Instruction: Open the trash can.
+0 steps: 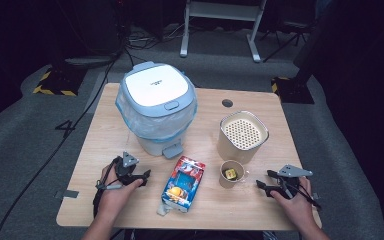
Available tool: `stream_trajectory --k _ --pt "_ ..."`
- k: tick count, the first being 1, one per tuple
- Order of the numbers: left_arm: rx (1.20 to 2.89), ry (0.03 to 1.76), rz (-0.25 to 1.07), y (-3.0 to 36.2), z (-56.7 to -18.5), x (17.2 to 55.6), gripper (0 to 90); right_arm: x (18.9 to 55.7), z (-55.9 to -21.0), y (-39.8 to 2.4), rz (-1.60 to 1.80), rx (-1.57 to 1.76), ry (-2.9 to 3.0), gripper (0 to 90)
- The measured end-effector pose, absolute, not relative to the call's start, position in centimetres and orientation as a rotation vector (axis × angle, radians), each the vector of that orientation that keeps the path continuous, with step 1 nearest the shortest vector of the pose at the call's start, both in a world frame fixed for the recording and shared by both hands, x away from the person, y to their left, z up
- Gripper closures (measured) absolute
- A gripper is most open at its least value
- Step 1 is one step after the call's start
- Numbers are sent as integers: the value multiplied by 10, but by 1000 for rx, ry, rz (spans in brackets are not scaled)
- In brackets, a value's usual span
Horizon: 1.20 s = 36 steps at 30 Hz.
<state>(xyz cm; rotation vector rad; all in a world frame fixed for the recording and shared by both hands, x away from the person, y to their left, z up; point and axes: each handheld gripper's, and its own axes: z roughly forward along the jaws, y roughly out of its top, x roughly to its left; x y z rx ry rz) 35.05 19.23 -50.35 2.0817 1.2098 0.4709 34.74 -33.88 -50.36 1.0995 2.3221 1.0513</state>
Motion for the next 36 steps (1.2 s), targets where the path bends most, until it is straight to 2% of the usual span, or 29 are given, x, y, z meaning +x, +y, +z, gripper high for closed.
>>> stream_trajectory --k 3,4,6,10,12,15,23,27,36 --pt "2113 1185 457 196 -500 349 367 349 -504 -339 1054 1091 2328 336" --pt "2130 1182 443 197 -498 348 424 349 -504 -339 1054 1091 2329 335" --pt "2139 1145 453 197 -491 347 445 349 -504 -339 1054 1090 2329 336" --pt "2120 1078 419 195 -471 341 556 350 -504 -340 1060 1076 2340 335" --pt "2127 1045 412 193 -462 339 583 351 -504 -340 1060 1073 2342 334" --pt "2147 977 405 192 -444 337 649 351 -504 -339 1043 1088 2322 274" --pt "2062 882 389 192 -401 336 830 353 -504 -340 1047 1101 2329 275" --pt "2005 849 370 193 -381 339 896 352 -504 -340 1048 1101 2328 275" --pt "1885 779 351 187 -338 350 900 352 -504 -340 1047 1099 2327 278"
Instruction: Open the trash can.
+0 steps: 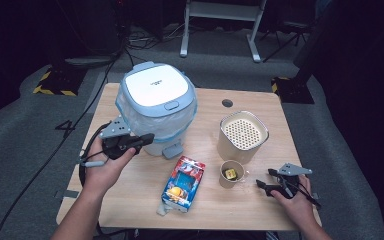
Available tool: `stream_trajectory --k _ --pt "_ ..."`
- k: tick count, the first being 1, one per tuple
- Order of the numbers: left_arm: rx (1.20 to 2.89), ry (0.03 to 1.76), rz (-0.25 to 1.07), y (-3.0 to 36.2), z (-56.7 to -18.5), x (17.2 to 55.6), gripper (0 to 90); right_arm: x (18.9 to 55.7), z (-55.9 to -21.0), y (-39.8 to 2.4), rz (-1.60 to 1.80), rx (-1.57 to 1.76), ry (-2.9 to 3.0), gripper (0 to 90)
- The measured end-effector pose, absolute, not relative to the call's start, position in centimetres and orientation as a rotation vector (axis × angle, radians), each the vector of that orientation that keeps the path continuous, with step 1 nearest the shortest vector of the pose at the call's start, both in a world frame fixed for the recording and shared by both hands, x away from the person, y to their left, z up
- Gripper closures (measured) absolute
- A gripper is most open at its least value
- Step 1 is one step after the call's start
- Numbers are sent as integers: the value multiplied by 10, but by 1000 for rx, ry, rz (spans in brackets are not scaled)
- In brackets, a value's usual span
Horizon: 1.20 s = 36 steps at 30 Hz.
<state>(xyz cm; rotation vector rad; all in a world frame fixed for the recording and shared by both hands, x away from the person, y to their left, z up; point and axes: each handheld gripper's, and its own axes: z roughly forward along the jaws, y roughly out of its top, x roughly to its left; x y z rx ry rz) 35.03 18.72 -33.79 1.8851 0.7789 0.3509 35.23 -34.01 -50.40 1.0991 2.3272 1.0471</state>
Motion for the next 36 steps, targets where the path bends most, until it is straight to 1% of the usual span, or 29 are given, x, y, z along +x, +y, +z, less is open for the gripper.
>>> stream_trajectory --k 13,18,26,33,36 --pt "1810 719 383 165 -296 374 900 352 -504 -340 1047 1099 2327 278" --pt "1825 712 413 153 -282 386 900 352 -504 -340 1047 1099 2327 278" --pt "1871 751 460 138 -285 408 900 352 -504 -340 1047 1098 2327 279" --pt "1916 796 523 132 -286 412 900 352 -504 -340 1047 1099 2327 279" --pt "1914 785 524 133 -286 412 900 352 -504 -340 1047 1099 2327 278"
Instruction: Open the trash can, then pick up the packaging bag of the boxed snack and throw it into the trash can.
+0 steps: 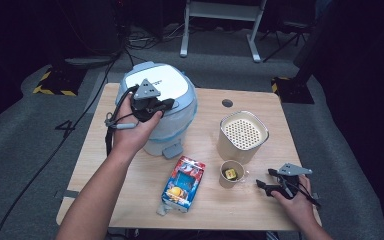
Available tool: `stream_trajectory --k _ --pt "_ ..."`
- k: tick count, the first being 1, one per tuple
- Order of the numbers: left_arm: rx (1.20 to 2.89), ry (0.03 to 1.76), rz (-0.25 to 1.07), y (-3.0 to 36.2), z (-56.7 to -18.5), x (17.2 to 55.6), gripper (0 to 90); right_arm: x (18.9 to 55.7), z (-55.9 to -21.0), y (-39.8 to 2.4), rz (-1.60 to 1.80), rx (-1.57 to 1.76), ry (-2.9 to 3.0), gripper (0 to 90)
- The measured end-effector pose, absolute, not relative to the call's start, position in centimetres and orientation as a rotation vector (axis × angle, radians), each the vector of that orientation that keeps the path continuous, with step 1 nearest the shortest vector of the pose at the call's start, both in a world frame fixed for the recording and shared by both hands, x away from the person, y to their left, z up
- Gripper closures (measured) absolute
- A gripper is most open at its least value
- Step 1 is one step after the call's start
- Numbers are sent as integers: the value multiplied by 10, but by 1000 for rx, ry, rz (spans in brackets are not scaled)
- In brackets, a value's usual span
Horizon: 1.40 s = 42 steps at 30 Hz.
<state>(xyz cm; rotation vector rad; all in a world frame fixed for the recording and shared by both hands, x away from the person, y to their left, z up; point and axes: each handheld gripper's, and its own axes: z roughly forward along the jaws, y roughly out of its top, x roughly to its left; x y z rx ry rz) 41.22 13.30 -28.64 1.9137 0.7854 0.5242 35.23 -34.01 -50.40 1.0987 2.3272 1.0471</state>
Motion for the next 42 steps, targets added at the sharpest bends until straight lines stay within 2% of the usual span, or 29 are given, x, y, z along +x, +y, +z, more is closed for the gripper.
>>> stream_trajectory --k 18,25,26,27,33,36,42 --pt "1953 754 564 128 -287 413 900 352 -504 -340 1047 1099 2327 279" --pt "1895 761 538 132 -289 414 891 352 -504 -340 1047 1099 2327 279" --pt "1869 759 512 132 -291 412 790 352 -504 -340 1047 1099 2327 278" --pt "1847 752 492 132 -291 411 727 352 -504 -340 1047 1099 2327 279" --pt "1835 627 389 127 -289 386 503 352 -504 -340 1047 1099 2327 279" --pt "1861 616 354 126 -295 373 484 352 -504 -340 1047 1099 2327 278" --pt "1909 646 366 132 -318 357 470 352 -504 -340 1047 1097 2328 279"
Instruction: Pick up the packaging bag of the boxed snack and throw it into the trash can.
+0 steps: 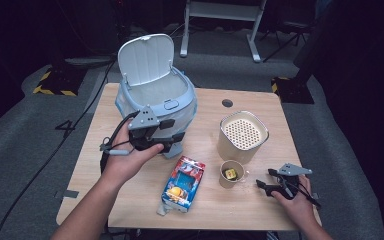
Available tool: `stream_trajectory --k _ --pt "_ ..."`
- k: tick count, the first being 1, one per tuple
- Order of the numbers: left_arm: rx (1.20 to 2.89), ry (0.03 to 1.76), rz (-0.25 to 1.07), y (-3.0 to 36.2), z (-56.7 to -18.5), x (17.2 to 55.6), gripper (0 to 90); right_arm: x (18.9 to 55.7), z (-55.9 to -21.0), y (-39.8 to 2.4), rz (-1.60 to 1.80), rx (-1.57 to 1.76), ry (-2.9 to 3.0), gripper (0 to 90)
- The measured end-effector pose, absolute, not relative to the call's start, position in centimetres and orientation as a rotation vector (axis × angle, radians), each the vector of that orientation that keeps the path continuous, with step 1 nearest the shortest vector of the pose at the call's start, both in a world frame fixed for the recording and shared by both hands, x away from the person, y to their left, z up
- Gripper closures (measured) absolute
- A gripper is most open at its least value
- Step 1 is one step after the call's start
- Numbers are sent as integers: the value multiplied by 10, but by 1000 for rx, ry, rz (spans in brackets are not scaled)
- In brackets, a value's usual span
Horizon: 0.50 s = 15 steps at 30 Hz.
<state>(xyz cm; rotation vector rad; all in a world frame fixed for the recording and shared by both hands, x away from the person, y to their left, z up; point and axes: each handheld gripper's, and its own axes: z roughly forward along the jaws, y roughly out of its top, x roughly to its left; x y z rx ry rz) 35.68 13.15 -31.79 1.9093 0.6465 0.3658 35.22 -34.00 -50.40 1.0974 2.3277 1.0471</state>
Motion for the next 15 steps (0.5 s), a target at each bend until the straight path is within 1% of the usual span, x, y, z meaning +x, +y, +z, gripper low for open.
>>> stream_trajectory --k 9,11,15 --pt "1932 700 293 138 -366 343 469 352 -504 -340 1047 1098 2327 279" --pt "1926 729 269 138 -384 342 468 352 -504 -340 1047 1099 2327 279" --pt "1952 749 262 137 -409 343 472 352 -504 -340 1048 1098 2327 279"
